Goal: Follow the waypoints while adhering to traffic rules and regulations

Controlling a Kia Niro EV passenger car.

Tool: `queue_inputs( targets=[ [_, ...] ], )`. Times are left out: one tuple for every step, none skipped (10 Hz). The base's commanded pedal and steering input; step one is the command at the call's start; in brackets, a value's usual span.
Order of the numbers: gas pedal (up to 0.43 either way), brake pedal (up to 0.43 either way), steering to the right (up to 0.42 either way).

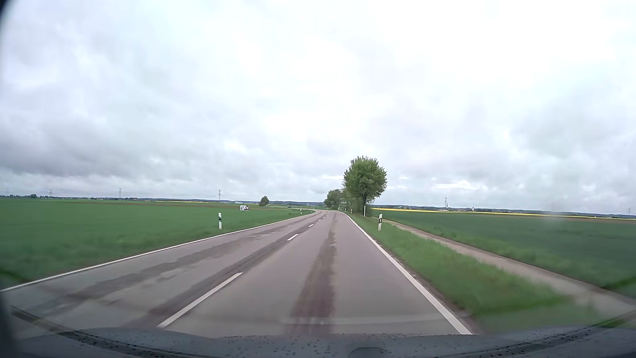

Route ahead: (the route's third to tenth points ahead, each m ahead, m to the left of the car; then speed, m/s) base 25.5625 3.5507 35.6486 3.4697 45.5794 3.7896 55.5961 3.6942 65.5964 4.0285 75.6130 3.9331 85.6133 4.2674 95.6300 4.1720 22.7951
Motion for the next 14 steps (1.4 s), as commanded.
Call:
queue_inputs(
  targets=[
    [0.287,0.000,0.001],
    [0.287,0.000,0.001],
    [0.287,0.000,0.001],
    [0.287,0.000,0.001],
    [0.287,0.000,0.001],
    [0.287,0.000,0.001],
    [0.287,0.000,0.001],
    [0.287,0.000,0.001],
    [0.287,0.000,0.001],
    [0.287,0.000,0.001],
    [0.287,0.000,0.001],
    [0.287,0.000,0.001],
    [0.287,0.000,0.001],
    [0.287,0.000,0.001]
  ],
)
